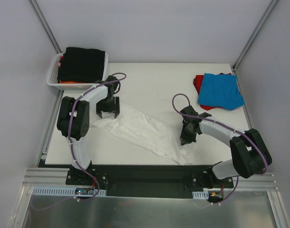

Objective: Fold and stack the t-shirts

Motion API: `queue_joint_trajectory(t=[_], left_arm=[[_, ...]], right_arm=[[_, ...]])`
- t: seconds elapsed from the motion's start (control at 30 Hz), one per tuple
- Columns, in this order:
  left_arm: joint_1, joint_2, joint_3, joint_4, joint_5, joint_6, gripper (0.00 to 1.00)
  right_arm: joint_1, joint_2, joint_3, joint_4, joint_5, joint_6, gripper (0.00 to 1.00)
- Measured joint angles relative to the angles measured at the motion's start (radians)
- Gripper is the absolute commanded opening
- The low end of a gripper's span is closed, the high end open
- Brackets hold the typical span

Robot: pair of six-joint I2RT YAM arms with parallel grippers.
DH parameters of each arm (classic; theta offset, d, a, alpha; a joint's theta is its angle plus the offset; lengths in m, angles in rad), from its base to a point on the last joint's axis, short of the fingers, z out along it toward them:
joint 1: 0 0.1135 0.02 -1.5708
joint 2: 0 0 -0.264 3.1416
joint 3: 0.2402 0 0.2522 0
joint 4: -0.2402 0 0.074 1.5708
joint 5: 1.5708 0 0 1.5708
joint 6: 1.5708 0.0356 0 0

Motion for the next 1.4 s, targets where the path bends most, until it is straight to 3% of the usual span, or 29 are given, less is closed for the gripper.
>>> queue_joint_trajectory(t=[0.33,0.57,0.73,1.0,1.4], left_arm=[[0.0,0.0,0.0,0.0,0.011,0.003,0.74],[0.0,0.005,-0.001,-0.001,0.01,0.002,0.75],[0.0,0.005,-0.029,-0.004,0.012,-0.005,0.75],[-0.012,0.004,-0.032,-0.008,0.034,-0.021,0.75],[-0.013,-0.038,-0.099,0.005,0.083,-0.076,0.74]], right_arm=[[-0.096,-0.029,-0.045,0.05,-0.126,0.063,0.01],[-0.143,-0.04,-0.045,0.017,-0.117,0.065,0.01],[-0.256,-0.027,-0.021,-0.026,-0.079,0.009,0.01],[-0.48,0.082,0.072,-0.037,-0.114,-0.115,0.01],[-0.584,0.307,0.314,-0.073,-0.174,-0.219,0.01]])
